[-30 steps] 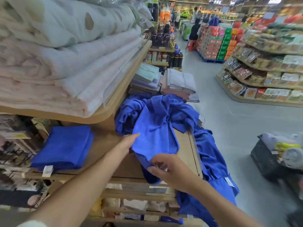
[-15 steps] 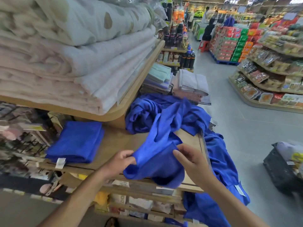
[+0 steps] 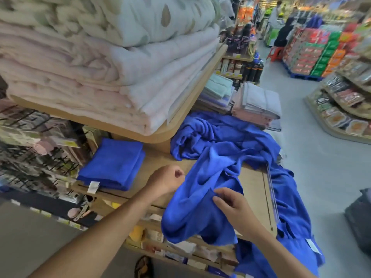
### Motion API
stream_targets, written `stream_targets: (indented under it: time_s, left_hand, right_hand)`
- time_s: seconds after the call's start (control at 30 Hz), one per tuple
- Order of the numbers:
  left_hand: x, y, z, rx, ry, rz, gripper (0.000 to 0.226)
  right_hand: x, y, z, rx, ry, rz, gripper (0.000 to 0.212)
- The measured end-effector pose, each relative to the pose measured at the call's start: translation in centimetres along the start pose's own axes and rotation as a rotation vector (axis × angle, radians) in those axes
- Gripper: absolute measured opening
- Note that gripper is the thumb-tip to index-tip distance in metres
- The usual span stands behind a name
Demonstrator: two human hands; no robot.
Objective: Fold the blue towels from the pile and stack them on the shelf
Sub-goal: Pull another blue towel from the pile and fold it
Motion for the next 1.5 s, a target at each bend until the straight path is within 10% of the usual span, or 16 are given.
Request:
stream_targets:
  time_s: [0.33, 0.53, 0.7, 0.8, 1.17, 1.3, 1.5]
  left_hand:
    - [-3.5, 6.1, 10.9, -0.11, -0.023, 0.127, 0.025]
    - [-1.4, 5.1, 7.5, -0.482, 0.318, -0.05, 0.024]
    - [-1.9, 1.6, 5.7, -0.369, -0.092, 0.243, 0.021]
    - [-2.1, 2.2, 6.2, -0.287, -0.025, 0.135, 0.018]
    - [-6.7, 9.1, 4.5, -1.023, 0.004, 0.39, 0.037]
    - [-7.0, 10.1, 4.6, -0.924, 0.02, 0.406, 0.017]
    - [-4.2, 11.2, 3.6, -0.542, 0.058, -0.275, 0.009]
  right_hand:
    - [0.5, 0.9, -2.7, -0.029, 0.082, -0.011, 0.021]
    - [1.5, 1.2, -3.6, -0.004, 0.088, 0.051, 0.015]
    - [0.8, 1.5, -2.8, -0.009, 0.056, 0.029, 0.022]
    - [0.3, 1.2, -2.5, 0.002, 0.048, 0.039, 0.026]
    - [1.2, 1.0, -3.9, 0.012, 0.099, 0.022, 0.016]
    - [1.6, 0.9, -4.4, 0.033, 0.123, 0.016, 0.014]
    - [2.8, -0.4, -3.4, 0.057, 0.178, -0.01, 0.028]
Point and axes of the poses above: each hand's wrist, its own z-axis towards the middle knuckle, its own x-axis out of the back of the hand, y = z × x, the point moved 2 cm from there along z, towards the middle knuckle, and after that the axes turned 2 degrees about -z, right-handed, at the moved point
